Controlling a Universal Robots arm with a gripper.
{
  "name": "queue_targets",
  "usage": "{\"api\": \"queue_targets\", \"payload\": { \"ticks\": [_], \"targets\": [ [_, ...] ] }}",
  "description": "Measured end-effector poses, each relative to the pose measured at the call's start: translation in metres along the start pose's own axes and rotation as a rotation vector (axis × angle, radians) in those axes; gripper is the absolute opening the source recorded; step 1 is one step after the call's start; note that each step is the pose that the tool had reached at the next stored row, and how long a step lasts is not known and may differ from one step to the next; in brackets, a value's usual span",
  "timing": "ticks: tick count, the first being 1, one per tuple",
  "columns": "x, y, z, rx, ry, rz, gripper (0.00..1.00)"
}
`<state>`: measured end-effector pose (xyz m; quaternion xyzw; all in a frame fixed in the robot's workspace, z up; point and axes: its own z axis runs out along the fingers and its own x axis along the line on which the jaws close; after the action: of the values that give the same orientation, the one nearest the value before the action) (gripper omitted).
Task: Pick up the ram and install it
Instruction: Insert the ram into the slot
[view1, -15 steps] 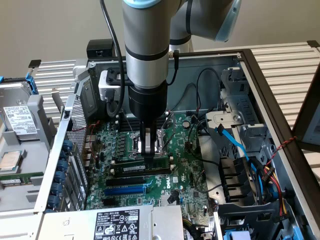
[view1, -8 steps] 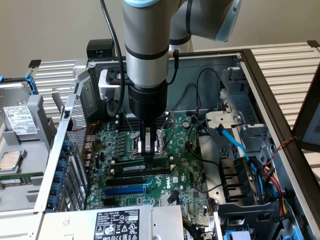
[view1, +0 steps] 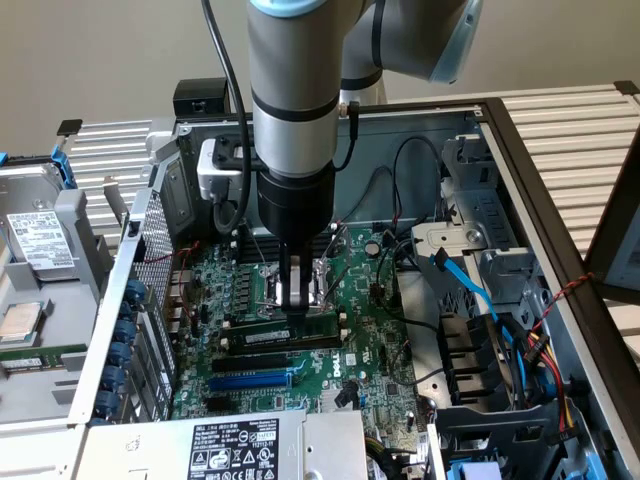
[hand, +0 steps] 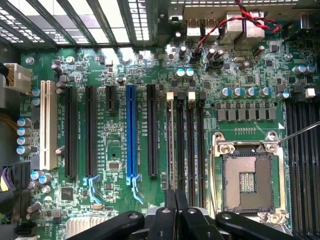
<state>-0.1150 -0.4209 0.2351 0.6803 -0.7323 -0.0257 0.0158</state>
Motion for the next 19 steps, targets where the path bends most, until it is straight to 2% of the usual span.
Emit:
{"api": "queue_targets", "payload": {
  "ticks": [3, 19],
  "targets": [
    [0.0002, 0.0000, 0.0001, -0.0020, -0.0024, 0.000, 0.12],
    [0.0003, 0.0000, 0.0001, -0.0026, -0.0024, 0.000, 0.12]
  ]
}}
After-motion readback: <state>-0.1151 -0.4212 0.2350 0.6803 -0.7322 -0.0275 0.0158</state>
